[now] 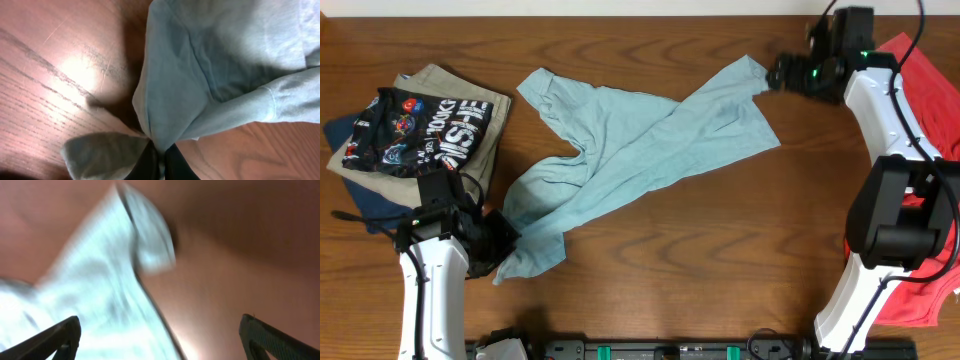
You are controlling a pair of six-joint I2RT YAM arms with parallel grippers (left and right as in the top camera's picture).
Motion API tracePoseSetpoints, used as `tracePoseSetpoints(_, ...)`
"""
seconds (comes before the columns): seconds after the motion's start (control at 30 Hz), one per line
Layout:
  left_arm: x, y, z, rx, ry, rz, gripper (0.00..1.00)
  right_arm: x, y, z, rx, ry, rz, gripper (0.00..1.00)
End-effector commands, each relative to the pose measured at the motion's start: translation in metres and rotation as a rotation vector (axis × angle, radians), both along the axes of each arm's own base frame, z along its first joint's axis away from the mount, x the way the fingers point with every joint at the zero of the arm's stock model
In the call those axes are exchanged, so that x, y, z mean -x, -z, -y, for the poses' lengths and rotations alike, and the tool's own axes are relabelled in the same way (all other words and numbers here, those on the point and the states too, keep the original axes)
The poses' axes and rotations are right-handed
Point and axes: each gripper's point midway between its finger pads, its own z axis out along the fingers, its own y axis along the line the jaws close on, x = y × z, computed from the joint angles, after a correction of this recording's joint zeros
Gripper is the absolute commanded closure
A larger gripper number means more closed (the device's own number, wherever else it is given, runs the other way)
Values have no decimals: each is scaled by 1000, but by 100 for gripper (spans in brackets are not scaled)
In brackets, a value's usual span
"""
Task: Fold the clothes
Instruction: 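Grasp the shirt's right corner with the right gripper and pull it right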
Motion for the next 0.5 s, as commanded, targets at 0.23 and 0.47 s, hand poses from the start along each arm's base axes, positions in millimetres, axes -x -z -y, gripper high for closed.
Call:
tracePoseSetpoints(0.23,-1,0,-4,-13,-16,5,94,73,54,-5,38,-87,-264,1)
tracePoseSetpoints(0.47,-1,0,-4,-13,-15,6,94,89,81,-37,-32,-121,-285,2)
